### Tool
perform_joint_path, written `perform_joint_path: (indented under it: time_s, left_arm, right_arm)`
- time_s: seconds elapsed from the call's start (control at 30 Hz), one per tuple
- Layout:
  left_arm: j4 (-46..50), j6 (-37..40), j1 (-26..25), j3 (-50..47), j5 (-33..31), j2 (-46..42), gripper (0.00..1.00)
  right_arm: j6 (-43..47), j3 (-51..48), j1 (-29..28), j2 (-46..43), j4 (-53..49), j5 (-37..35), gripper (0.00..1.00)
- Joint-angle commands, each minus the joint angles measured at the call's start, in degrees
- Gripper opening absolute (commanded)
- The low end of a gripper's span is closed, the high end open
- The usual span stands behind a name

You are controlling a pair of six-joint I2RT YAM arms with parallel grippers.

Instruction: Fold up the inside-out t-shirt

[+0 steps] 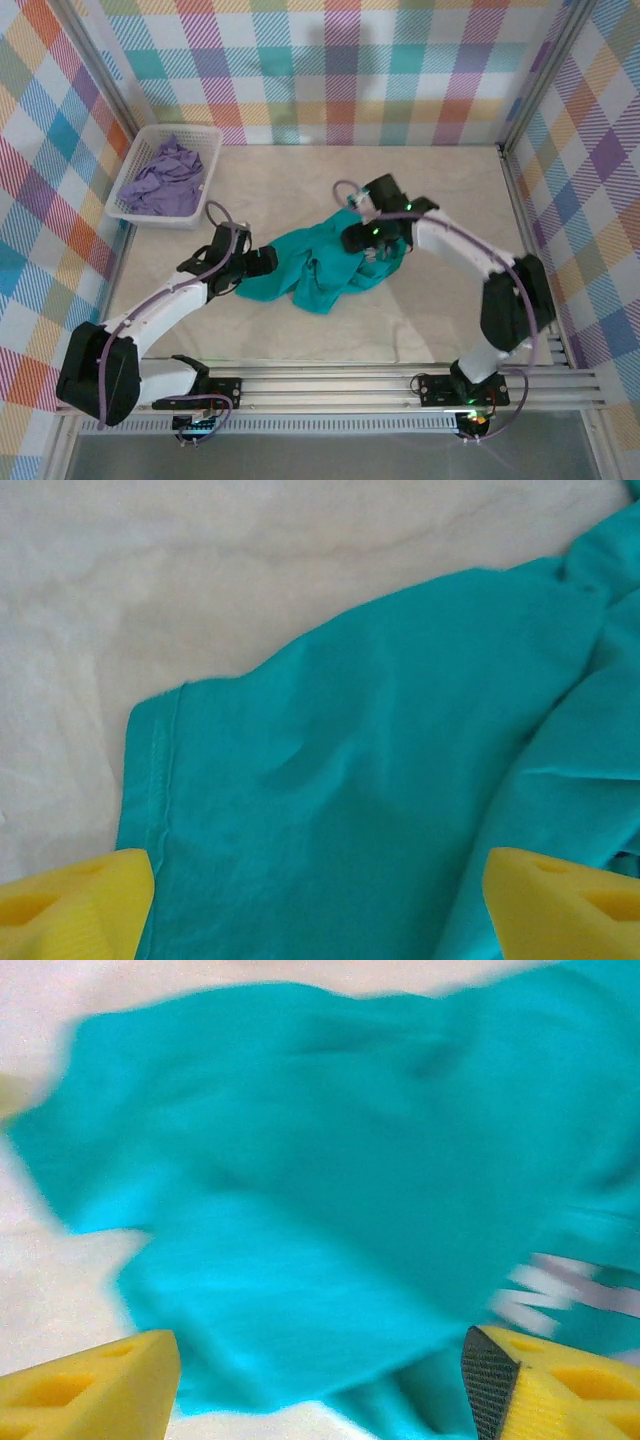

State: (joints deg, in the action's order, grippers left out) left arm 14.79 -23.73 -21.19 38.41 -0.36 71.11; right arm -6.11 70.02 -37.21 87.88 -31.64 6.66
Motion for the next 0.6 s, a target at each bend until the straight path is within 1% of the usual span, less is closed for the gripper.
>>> perform_joint_path:
  time_s: [0.0, 0.03, 0.07, 0.13, 0.23, 0.27, 0.33, 0.37, 0.4, 0.43, 0.47, 0.5, 0.57]
  left_arm:
    - [0.19, -2.44, 1.42, -3.08, 4.11, 2.24, 0.85]
    - [-0.35, -2.38, 1.79, -3.46, 4.10, 2.91, 0.84]
    - [-0.96, -2.37, 1.94, -3.65, 3.47, 3.82, 0.82]
    - [-1.82, -1.99, 1.94, -3.27, 3.55, 5.87, 0.76]
    - [-3.93, -2.29, 1.94, -3.27, 4.70, 9.51, 0.63]
    - [-4.68, -2.19, 1.94, -3.32, 5.14, 10.68, 0.56]
    - [-5.84, -2.02, 1.96, -3.26, 5.10, 11.71, 0.41]
    - [-6.58, -1.72, 1.94, -3.26, 5.05, 11.98, 0.33]
    - [-7.33, -1.18, 1.94, -3.04, 5.49, 11.98, 0.23]
    - [-8.02, -0.78, 1.94, -2.64, 6.08, 11.81, 0.12]
    - [-8.27, -0.23, 1.94, -1.90, 6.80, 10.68, 0.03]
    - [-8.49, -0.17, 1.94, -1.16, 7.65, 8.55, 0.00]
    - [-9.51, -0.57, 1.94, 0.09, 8.81, 2.07, 0.00]
  right_arm:
    - [-3.90, -4.52, -1.00, 0.91, 7.39, -0.15, 0.76]
    - [-4.97, -5.11, -1.02, 1.94, 8.08, -1.33, 0.77]
    - [-5.86, -5.53, -1.11, 3.40, 8.65, -2.60, 0.80]
    - [-7.25, -6.20, -1.11, 6.06, 10.93, -3.54, 0.81]
    - [-8.48, -5.25, -1.11, 9.87, 13.13, -4.81, 0.76]
    - [-8.41, -4.30, -1.11, 11.08, 13.21, -4.17, 0.69]
    - [-7.91, -3.10, -1.11, 12.15, 13.85, -2.24, 0.45]
    - [-7.27, -2.39, -0.96, 12.06, 13.73, -1.39, 0.32]
    - [-6.03, -1.03, -0.55, 11.41, 12.37, -1.23, 0.21]
    - [-4.71, 0.27, 0.03, 10.41, 10.77, -1.51, 0.14]
    - [-3.24, 1.83, 0.98, 8.34, 8.74, -1.88, 0.09]
    - [-1.65, 3.01, 2.16, 5.64, 7.17, -1.89, 0.05]
    - [0.48, 5.04, 4.43, -0.36, 5.68, 0.52, 0.00]
